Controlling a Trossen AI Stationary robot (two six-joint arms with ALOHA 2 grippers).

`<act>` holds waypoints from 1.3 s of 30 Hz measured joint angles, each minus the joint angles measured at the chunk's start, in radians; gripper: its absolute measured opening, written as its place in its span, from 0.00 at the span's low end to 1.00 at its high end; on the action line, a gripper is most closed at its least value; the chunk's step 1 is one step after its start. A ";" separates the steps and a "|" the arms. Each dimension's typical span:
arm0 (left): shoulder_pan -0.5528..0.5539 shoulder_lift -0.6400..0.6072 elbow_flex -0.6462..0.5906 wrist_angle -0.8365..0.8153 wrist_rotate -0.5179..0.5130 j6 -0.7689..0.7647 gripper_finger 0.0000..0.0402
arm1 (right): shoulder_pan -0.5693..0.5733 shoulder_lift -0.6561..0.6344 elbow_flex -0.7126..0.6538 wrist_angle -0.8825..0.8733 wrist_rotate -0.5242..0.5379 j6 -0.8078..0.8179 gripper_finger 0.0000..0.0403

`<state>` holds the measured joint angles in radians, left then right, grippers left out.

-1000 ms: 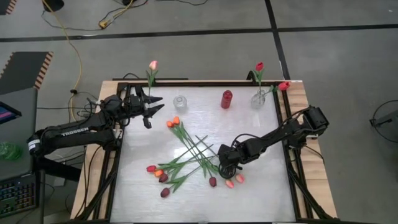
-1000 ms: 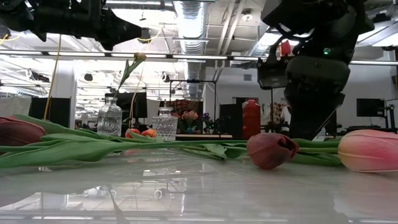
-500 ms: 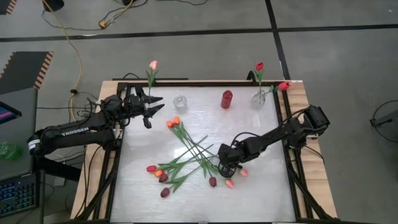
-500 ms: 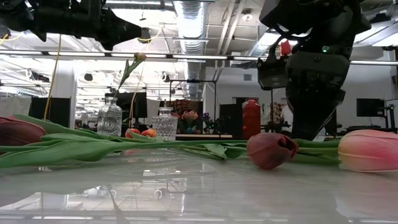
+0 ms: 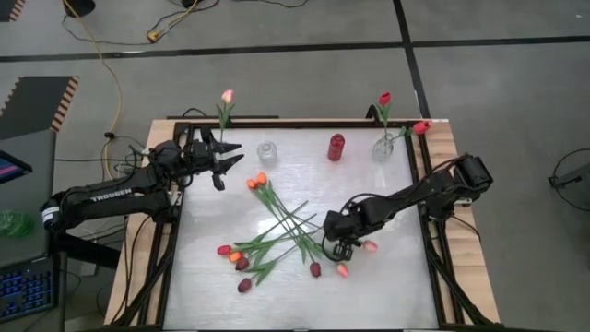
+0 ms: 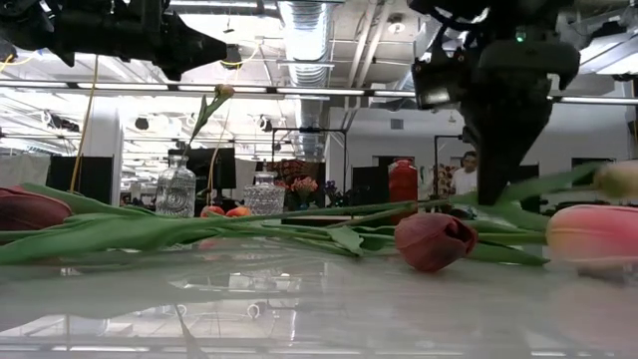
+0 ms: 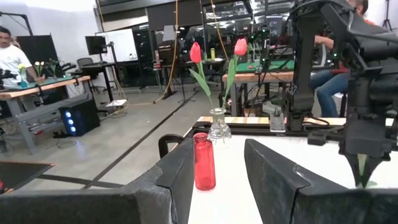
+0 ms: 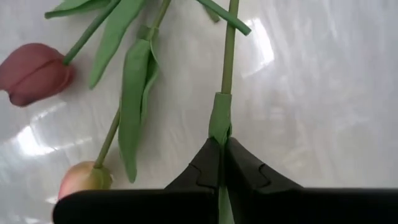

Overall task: Sort flowers into vase by color
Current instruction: Put the white-pink flower into the left transparent vase

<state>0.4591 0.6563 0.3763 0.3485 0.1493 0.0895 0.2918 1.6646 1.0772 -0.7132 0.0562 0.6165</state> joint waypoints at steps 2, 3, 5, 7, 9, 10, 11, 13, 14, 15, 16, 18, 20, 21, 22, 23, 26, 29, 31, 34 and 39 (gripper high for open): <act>0.000 0.000 0.000 0.001 0.001 -0.002 0.32 | -0.003 -0.002 0.031 -0.048 0.011 -0.026 0.10; 0.000 0.000 0.000 0.001 0.001 -0.003 0.32 | -0.007 -0.003 0.046 -0.071 0.018 -0.040 0.10; 0.000 0.000 0.000 0.001 0.002 -0.004 0.32 | -0.012 -0.003 0.077 -0.123 0.021 -0.074 0.10; 0.000 0.000 0.000 0.000 0.002 -0.005 0.32 | -0.019 -0.003 0.105 -0.166 0.022 -0.114 0.10; 0.000 0.000 0.000 0.001 0.002 -0.006 0.32 | -0.025 -0.003 0.132 -0.208 0.023 -0.158 0.10; 0.000 0.000 0.000 0.000 0.002 -0.006 0.32 | -0.027 -0.003 0.147 -0.233 0.024 -0.185 0.10; 0.000 0.000 0.000 0.000 0.002 -0.006 0.32 | -0.028 -0.003 0.163 -0.257 0.026 -0.214 0.10; 0.000 0.000 0.000 0.000 0.002 -0.007 0.32 | -0.031 -0.003 0.191 -0.292 0.049 -0.283 0.10; 0.000 0.000 0.000 0.000 0.002 -0.008 0.32 | -0.033 -0.003 0.205 -0.306 0.065 -0.319 0.10; 0.000 0.000 0.000 0.000 0.002 -0.008 0.32 | -0.031 -0.003 0.219 -0.320 0.088 -0.358 0.10; 0.000 0.000 0.000 0.000 0.003 -0.008 0.32 | -0.029 -0.003 0.233 -0.333 0.114 -0.399 0.10; 0.000 0.000 0.000 0.000 0.003 -0.024 0.32 | -0.029 -0.003 0.263 -0.341 0.166 -0.480 0.10; 0.000 0.000 0.000 0.000 0.003 -0.053 0.32 | -0.030 -0.003 0.288 -0.341 0.217 -0.557 0.10; 0.000 0.000 0.000 0.000 0.003 -0.067 0.32 | -0.030 -0.003 0.299 -0.340 0.244 -0.596 0.10; 0.000 0.000 0.000 0.000 0.005 -0.082 0.32 | -0.030 -0.003 0.310 -0.338 0.269 -0.637 0.10; 0.000 0.000 0.000 0.000 0.013 -0.098 0.32 | -0.030 -0.003 0.319 -0.331 0.294 -0.680 0.10; -0.001 0.000 0.000 0.000 0.056 -0.138 0.32 | -0.032 -0.003 0.335 -0.311 0.358 -0.808 0.10; -0.001 0.000 0.000 0.004 0.077 -0.186 0.32 | -0.032 -0.003 0.337 -0.297 0.410 -0.938 0.10; -0.001 0.000 0.000 0.006 0.081 -0.235 0.32 | -0.033 -0.003 0.337 -0.289 0.447 -1.028 0.10; -0.001 0.000 0.000 0.006 0.082 -0.267 0.32 | -0.033 -0.003 0.337 -0.287 0.496 -1.129 0.10; -0.001 0.000 0.000 0.009 0.075 -0.269 0.32 | -0.041 -0.003 0.337 -0.272 0.589 -1.213 0.10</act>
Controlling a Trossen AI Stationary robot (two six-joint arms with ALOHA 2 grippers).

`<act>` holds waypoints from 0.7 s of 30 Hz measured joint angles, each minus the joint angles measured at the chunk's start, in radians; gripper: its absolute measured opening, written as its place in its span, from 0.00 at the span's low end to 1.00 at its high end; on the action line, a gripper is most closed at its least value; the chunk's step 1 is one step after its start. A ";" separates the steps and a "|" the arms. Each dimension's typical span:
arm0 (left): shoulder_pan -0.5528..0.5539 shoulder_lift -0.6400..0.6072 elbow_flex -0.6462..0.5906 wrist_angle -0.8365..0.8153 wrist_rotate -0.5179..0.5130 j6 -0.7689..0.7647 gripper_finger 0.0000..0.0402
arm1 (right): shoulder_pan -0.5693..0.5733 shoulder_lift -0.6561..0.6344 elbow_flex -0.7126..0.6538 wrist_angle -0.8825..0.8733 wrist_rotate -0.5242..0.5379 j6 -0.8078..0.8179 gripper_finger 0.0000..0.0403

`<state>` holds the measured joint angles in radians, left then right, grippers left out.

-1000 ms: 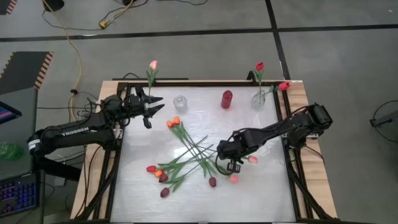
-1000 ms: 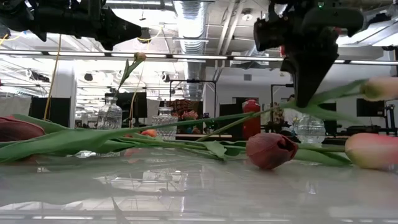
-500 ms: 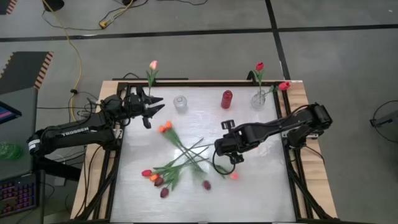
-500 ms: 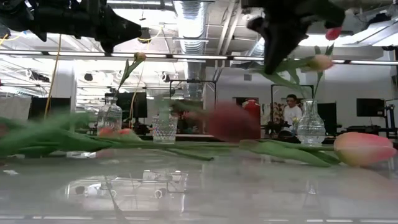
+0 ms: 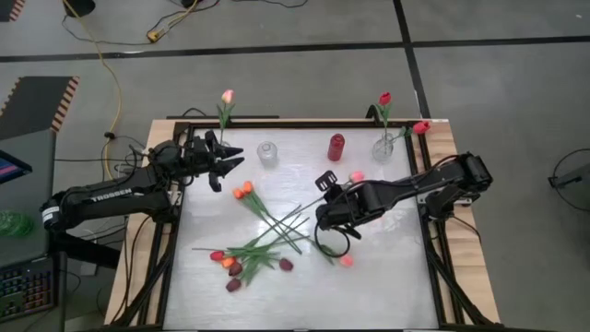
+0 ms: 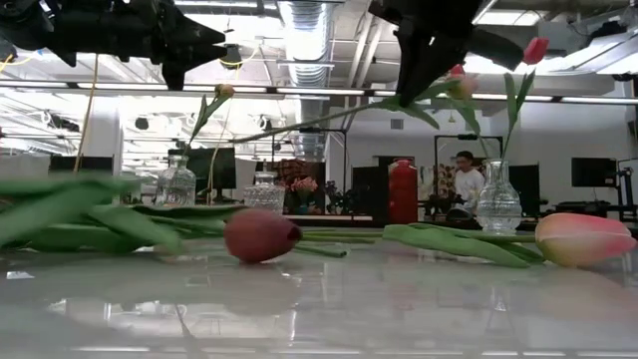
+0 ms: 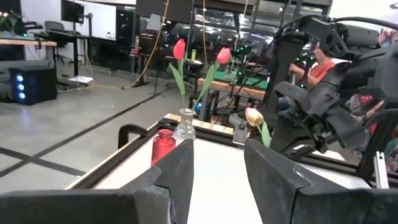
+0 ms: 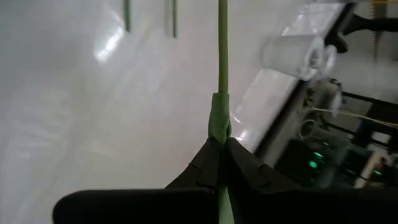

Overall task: Sort flowers into vase by color
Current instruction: Put the white-pink flower into the left transparent vase

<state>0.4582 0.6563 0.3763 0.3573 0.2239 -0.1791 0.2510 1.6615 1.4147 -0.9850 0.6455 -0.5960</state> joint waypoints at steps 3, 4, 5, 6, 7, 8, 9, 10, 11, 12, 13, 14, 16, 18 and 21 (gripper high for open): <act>-0.014 0.000 0.000 0.000 0.003 -0.028 0.32 | -0.010 0.000 0.000 0.018 0.060 -0.079 0.10; -0.023 0.000 0.000 0.001 0.005 -0.039 0.32 | -0.013 0.000 0.000 0.030 0.074 -0.113 0.10; -0.031 0.000 0.000 0.000 0.005 -0.047 0.32 | -0.018 0.000 0.000 0.048 0.087 -0.148 0.10; -0.042 0.002 0.000 0.001 0.005 -0.054 0.32 | -0.021 0.000 0.000 0.070 0.094 -0.182 0.10; -0.054 0.008 0.000 0.007 0.005 -0.064 0.32 | -0.026 0.000 0.000 0.094 0.095 -0.217 0.10; -0.066 0.018 0.000 0.019 0.004 -0.078 0.32 | -0.030 0.000 0.000 0.119 0.096 -0.249 0.10; -0.080 0.030 0.000 0.037 0.002 -0.099 0.32 | -0.033 0.000 0.000 0.146 0.095 -0.278 0.10; -0.094 0.050 0.000 0.065 0.000 -0.119 0.32 | -0.036 0.000 0.000 0.175 0.094 -0.310 0.10; -0.109 0.072 0.000 0.103 0.000 -0.137 0.32 | -0.038 0.000 0.000 0.202 0.094 -0.345 0.10; -0.124 0.099 0.000 0.135 0.000 -0.150 0.32 | -0.038 0.000 0.000 0.230 0.094 -0.384 0.10; -0.139 0.129 0.000 0.163 0.000 -0.158 0.32 | -0.038 0.000 0.000 0.261 0.093 -0.425 0.10; -0.152 0.158 0.000 0.192 0.000 -0.168 0.32 | -0.038 0.000 0.000 0.290 0.093 -0.465 0.10; -0.176 0.220 0.000 0.256 0.000 -0.188 0.32 | -0.038 0.000 0.000 0.351 0.090 -0.546 0.10; -0.194 0.273 0.000 0.305 0.000 -0.218 0.32 | -0.038 0.000 0.000 0.410 0.088 -0.614 0.10; -0.218 0.348 0.000 0.370 0.000 -0.261 0.32 | -0.038 0.000 0.000 0.488 0.081 -0.697 0.10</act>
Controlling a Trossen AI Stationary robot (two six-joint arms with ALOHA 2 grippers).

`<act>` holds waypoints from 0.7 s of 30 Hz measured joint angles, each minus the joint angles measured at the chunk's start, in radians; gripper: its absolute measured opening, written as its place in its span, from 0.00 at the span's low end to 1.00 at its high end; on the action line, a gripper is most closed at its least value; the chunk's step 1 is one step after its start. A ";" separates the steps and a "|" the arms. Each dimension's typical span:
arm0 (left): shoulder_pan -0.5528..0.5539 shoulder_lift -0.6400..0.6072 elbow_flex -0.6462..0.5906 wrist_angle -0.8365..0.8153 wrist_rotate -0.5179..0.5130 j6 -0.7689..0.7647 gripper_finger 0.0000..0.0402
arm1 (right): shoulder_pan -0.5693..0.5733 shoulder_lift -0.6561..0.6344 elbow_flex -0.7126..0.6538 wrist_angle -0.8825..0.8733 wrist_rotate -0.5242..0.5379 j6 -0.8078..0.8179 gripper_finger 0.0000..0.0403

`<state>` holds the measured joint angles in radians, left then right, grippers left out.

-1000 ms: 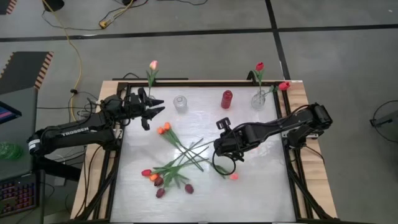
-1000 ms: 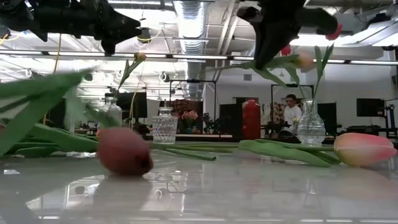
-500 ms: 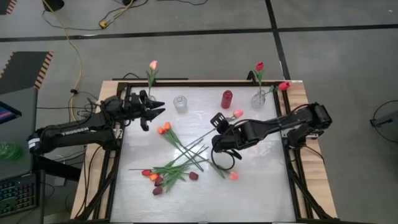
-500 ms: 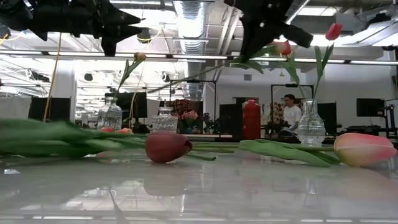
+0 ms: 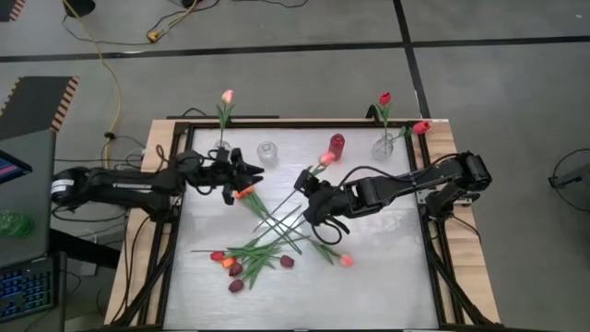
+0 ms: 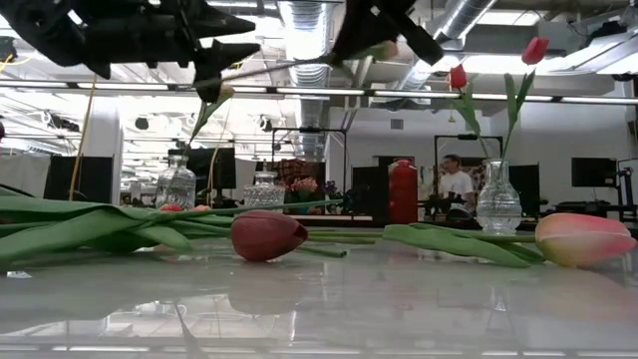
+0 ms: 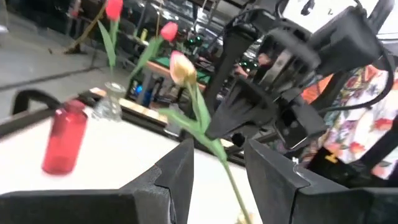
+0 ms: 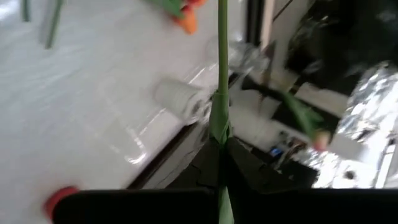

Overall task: Sort flowers into vase by color
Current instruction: Put the white-pink flower into the left transparent vase

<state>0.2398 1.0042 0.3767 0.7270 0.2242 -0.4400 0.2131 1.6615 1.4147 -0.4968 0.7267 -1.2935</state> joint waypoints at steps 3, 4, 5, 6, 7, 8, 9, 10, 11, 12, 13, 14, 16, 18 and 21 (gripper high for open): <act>-0.019 0.060 0.000 0.062 0.001 -0.033 0.32 | 0.000 0.000 0.000 0.063 -0.026 -0.067 0.10; -0.026 0.079 0.001 0.080 0.001 -0.043 0.32 | 0.000 0.000 0.000 0.082 -0.032 -0.075 0.10; -0.032 0.095 0.001 0.100 0.002 -0.052 0.32 | 0.000 0.000 0.000 0.101 -0.044 -0.077 0.10; -0.039 0.111 0.001 0.117 0.002 -0.061 0.32 | 0.000 0.000 0.000 0.115 -0.057 -0.077 0.10; -0.044 0.125 0.003 0.129 0.002 -0.069 0.32 | 0.000 0.000 0.000 0.126 -0.069 -0.079 0.10; -0.050 0.139 0.010 0.132 0.003 -0.080 0.32 | 0.000 0.000 0.000 0.139 -0.079 -0.083 0.10; -0.056 0.152 0.019 0.134 0.003 -0.095 0.32 | 0.000 0.000 0.000 0.150 -0.083 -0.094 0.10; -0.063 0.165 0.027 0.133 0.003 -0.108 0.32 | 0.000 0.000 0.000 0.158 -0.085 -0.115 0.10; -0.069 0.178 0.039 0.135 0.003 -0.121 0.32 | 0.000 0.000 0.000 0.162 -0.086 -0.138 0.10; -0.076 0.193 0.050 0.135 0.003 -0.128 0.32 | 0.000 0.000 0.000 0.169 -0.095 -0.155 0.10; -0.082 0.207 0.062 0.134 0.003 -0.133 0.32 | 0.000 0.000 0.000 0.179 -0.108 -0.171 0.10; -0.088 0.220 0.074 0.132 0.007 -0.136 0.32 | 0.000 0.000 0.000 0.184 -0.118 -0.183 0.10; -0.096 0.244 0.098 0.133 0.031 -0.138 0.32 | 0.000 0.000 0.000 0.199 -0.132 -0.193 0.10; -0.102 0.265 0.116 0.133 0.050 -0.147 0.32 | 0.000 0.000 0.000 0.201 -0.135 -0.202 0.10; -0.106 0.290 0.134 0.128 0.052 -0.159 0.32 | 0.000 0.000 0.000 0.200 -0.137 -0.209 0.10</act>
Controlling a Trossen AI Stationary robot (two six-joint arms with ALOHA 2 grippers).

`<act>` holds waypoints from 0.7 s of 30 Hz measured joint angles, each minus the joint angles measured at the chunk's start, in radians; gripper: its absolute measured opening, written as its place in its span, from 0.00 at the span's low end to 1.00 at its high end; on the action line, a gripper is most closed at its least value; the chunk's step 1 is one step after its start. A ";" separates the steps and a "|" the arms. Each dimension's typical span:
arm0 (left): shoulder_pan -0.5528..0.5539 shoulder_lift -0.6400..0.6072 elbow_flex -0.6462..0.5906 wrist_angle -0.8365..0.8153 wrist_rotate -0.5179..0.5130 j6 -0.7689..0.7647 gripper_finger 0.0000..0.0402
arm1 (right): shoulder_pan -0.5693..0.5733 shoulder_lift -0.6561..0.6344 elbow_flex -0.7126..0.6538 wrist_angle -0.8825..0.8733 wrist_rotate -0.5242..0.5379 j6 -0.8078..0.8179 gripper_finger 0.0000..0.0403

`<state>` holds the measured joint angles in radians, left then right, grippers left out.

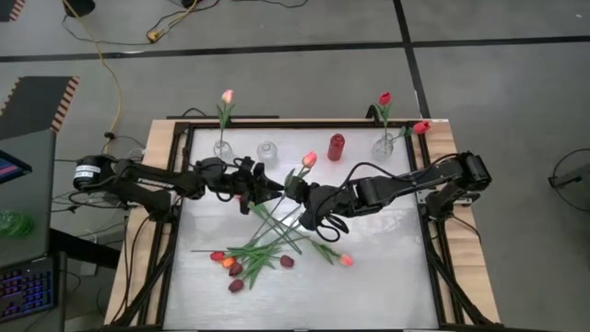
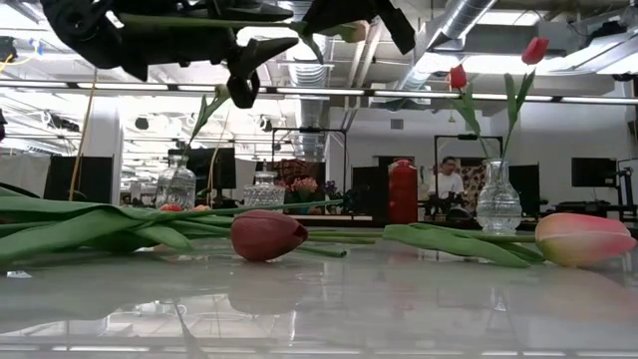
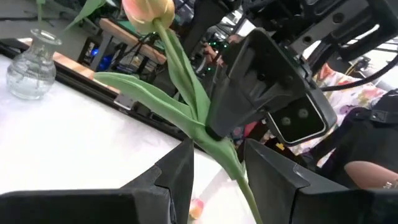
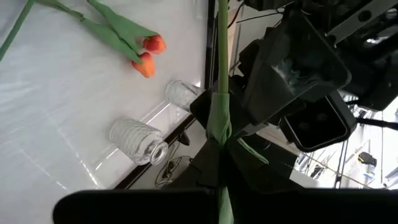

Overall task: Sort flowers into vase by color
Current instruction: Put the white-pink flower into the left transparent vase

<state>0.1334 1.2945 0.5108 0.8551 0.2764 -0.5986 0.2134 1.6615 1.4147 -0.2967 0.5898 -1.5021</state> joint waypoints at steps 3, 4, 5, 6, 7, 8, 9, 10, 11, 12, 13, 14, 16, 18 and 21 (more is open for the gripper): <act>0.000 0.015 0.018 -0.007 0.006 -0.001 0.32 | 0.002 0.000 0.000 0.000 0.000 -0.002 0.10; 0.000 0.016 0.021 -0.010 0.010 -0.002 0.32 | 0.002 0.000 0.000 0.001 0.000 -0.002 0.10; 0.000 0.017 0.023 -0.015 0.017 -0.005 0.32 | 0.002 0.000 0.000 0.000 -0.001 -0.003 0.10; 0.000 0.017 0.025 -0.014 0.024 -0.006 0.32 | 0.002 0.000 0.000 0.000 -0.001 -0.003 0.10; 0.000 0.017 0.028 -0.014 0.033 -0.006 0.32 | 0.002 0.000 0.000 0.001 -0.001 -0.003 0.10; 0.001 0.016 0.030 -0.014 0.039 -0.013 0.32 | 0.002 0.000 0.000 0.001 -0.001 -0.003 0.10; 0.001 0.017 0.031 -0.014 0.045 -0.024 0.32 | 0.003 0.000 0.000 0.001 -0.001 -0.003 0.10; 0.001 0.017 0.032 -0.014 0.052 -0.036 0.32 | 0.003 0.000 0.000 0.001 -0.001 -0.003 0.10; 0.001 0.017 0.032 -0.015 0.054 -0.045 0.32 | 0.003 0.000 0.000 0.001 -0.001 -0.003 0.10; 0.001 0.016 0.032 -0.020 0.054 -0.050 0.32 | 0.003 0.000 0.000 0.001 -0.002 -0.003 0.10; 0.001 0.016 0.032 -0.031 0.055 -0.051 0.32 | 0.002 0.000 0.000 0.002 -0.002 -0.003 0.10; 0.001 0.016 0.033 -0.044 0.058 -0.052 0.32 | 0.002 0.000 0.000 0.006 -0.001 -0.003 0.10; 0.000 0.016 0.033 -0.056 0.060 -0.054 0.32 | 0.002 0.000 0.000 0.021 -0.001 -0.003 0.10; 0.000 0.016 0.033 -0.057 0.064 -0.069 0.32 | 0.002 0.000 0.000 0.042 -0.001 -0.003 0.10; 0.000 0.016 0.033 -0.055 0.069 -0.080 0.32 | 0.001 0.001 0.000 0.057 -0.005 -0.022 0.10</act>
<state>0.1333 1.3102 0.5435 0.7998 0.3457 -0.6786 0.2146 1.6622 1.4143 -0.2398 0.5851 -1.5242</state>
